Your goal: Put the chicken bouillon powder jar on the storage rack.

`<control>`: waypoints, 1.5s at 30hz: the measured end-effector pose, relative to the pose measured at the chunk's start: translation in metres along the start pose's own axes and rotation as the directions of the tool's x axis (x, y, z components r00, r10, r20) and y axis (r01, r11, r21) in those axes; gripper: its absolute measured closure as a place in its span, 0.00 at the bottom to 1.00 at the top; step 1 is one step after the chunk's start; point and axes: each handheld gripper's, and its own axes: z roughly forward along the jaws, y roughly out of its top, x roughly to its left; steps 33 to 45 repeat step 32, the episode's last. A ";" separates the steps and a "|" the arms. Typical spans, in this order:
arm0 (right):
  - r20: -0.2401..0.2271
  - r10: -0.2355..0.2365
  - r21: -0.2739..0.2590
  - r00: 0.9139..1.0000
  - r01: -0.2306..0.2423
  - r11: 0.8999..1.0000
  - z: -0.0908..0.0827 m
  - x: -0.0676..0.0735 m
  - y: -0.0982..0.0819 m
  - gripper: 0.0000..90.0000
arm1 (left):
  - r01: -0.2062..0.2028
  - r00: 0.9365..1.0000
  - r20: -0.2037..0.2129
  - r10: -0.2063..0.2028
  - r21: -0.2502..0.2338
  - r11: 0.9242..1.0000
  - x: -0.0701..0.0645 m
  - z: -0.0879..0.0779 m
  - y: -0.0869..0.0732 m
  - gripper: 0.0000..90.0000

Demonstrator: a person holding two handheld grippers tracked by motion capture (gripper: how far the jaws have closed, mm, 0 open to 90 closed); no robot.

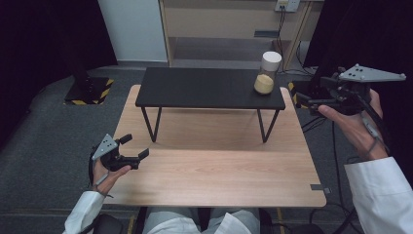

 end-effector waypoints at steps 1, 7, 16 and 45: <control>0.005 0.000 -0.004 1.000 0.000 1.000 0.001 0.001 -0.002 0.10 | 0.001 1.000 0.000 -0.001 0.000 1.000 0.000 0.000 0.000 0.00; 0.004 0.005 -0.004 1.000 -0.005 1.000 0.003 0.001 -0.005 0.10 | -0.001 1.000 0.002 0.001 0.001 1.000 0.000 0.000 0.000 0.00; -0.004 0.003 -0.004 1.000 -0.003 1.000 0.007 0.001 -0.005 0.10 | -0.001 1.000 0.003 0.001 0.002 1.000 0.000 0.000 0.000 0.00; -0.002 0.008 -0.007 1.000 -0.008 1.000 0.009 0.001 -0.006 0.10 | -0.003 1.000 0.005 0.003 0.005 1.000 0.000 0.001 0.001 0.00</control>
